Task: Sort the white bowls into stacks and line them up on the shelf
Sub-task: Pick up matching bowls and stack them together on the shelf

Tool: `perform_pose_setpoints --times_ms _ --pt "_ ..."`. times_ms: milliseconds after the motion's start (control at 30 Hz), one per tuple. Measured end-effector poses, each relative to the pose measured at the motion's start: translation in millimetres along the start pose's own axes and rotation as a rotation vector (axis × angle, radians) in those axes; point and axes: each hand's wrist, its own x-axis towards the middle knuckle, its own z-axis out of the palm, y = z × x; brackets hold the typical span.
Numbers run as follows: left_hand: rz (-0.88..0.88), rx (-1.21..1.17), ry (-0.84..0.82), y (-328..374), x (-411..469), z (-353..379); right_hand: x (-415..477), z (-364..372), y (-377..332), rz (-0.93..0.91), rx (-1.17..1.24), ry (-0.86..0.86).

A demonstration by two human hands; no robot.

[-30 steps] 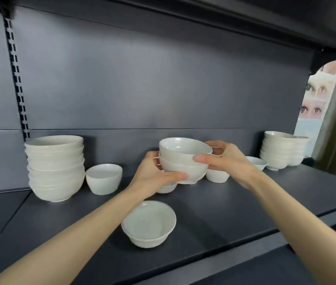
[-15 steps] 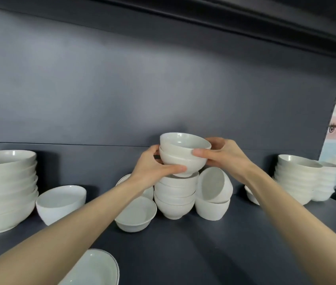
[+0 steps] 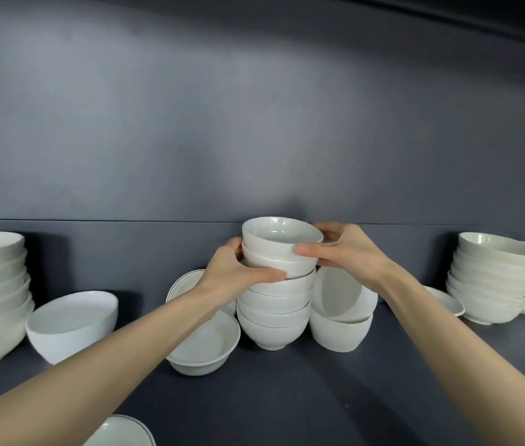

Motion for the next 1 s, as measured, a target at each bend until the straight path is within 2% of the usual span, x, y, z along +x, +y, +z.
perform_pose_setpoints --times_ms 533,1000 --pt "-0.006 0.008 -0.045 -2.4 -8.7 -4.6 3.4 -1.4 5.9 -0.005 0.008 -0.063" --pt "0.035 0.081 -0.007 0.9 -5.3 -5.3 1.9 -3.7 8.4 0.017 0.015 -0.057"
